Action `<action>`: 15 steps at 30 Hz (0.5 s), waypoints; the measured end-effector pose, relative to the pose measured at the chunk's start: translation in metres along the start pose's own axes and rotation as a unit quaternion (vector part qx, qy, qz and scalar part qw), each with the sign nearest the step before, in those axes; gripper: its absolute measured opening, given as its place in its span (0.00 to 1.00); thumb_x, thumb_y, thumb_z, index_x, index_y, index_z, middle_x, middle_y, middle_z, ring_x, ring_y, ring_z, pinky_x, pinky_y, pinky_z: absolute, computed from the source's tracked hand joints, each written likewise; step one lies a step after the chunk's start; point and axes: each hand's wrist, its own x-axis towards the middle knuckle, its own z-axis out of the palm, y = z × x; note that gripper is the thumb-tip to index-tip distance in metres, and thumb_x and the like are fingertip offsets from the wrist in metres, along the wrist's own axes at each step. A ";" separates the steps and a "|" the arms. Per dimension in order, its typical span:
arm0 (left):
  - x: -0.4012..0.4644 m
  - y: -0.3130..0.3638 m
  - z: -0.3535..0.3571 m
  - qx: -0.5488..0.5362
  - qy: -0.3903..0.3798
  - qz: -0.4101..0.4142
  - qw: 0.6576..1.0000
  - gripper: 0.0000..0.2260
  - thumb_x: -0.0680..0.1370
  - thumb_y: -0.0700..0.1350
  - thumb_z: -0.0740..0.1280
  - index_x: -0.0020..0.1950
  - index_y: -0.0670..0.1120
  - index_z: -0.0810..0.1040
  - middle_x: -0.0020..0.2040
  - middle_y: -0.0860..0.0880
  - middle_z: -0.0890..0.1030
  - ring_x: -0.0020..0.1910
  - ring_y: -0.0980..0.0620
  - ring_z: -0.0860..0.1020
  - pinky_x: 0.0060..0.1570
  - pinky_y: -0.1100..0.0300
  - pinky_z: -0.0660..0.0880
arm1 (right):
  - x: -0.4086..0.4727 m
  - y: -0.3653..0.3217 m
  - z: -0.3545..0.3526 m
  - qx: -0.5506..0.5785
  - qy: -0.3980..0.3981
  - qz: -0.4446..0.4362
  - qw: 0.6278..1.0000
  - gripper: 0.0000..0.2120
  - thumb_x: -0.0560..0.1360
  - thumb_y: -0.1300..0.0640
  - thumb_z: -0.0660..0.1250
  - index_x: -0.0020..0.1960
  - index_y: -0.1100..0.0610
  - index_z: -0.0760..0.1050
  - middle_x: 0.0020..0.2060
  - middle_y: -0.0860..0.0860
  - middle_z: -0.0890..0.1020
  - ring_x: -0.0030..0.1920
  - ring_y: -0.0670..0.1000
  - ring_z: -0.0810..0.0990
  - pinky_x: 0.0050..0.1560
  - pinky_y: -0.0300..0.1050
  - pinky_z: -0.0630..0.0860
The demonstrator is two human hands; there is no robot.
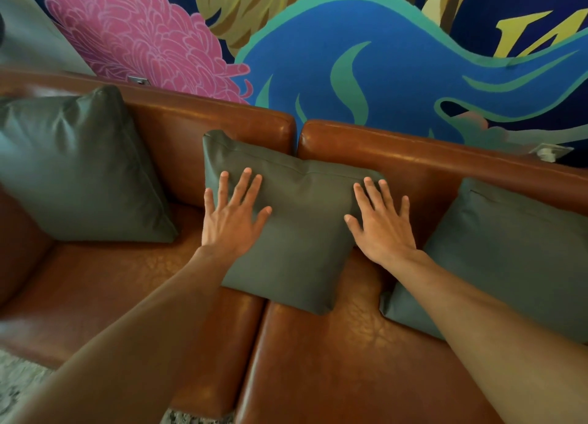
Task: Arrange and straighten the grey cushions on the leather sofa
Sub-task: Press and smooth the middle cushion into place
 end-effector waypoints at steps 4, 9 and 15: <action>0.003 0.013 -0.014 -0.041 -0.041 -0.020 0.998 0.32 0.84 0.59 0.56 0.85 0.50 0.49 0.85 0.50 0.46 0.83 0.37 0.44 0.78 0.35 0.52 | -0.009 -0.008 -0.010 0.026 -0.031 0.001 0.999 0.34 0.87 0.43 0.55 0.87 0.52 0.46 0.87 0.52 0.44 0.86 0.58 0.39 0.82 0.69 0.46; 0.000 0.007 -0.021 -0.094 -0.037 -0.015 0.995 0.33 0.83 0.57 0.62 0.84 0.53 0.51 0.85 0.51 0.46 0.83 0.39 0.45 0.78 0.36 0.55 | -0.019 -0.020 -0.011 0.115 0.062 -0.010 0.991 0.32 0.84 0.49 0.64 0.85 0.54 0.59 0.84 0.56 0.58 0.84 0.60 0.55 0.81 0.66 0.59; -0.026 -0.014 0.011 -0.284 0.025 -0.156 0.946 0.42 0.77 0.65 0.68 0.84 0.58 0.48 0.85 0.51 0.48 0.82 0.42 0.52 0.75 0.40 0.60 | -0.026 -0.014 0.032 0.341 0.164 0.141 0.915 0.36 0.80 0.50 0.71 0.84 0.53 0.61 0.76 0.57 0.68 0.75 0.58 0.71 0.72 0.54 0.72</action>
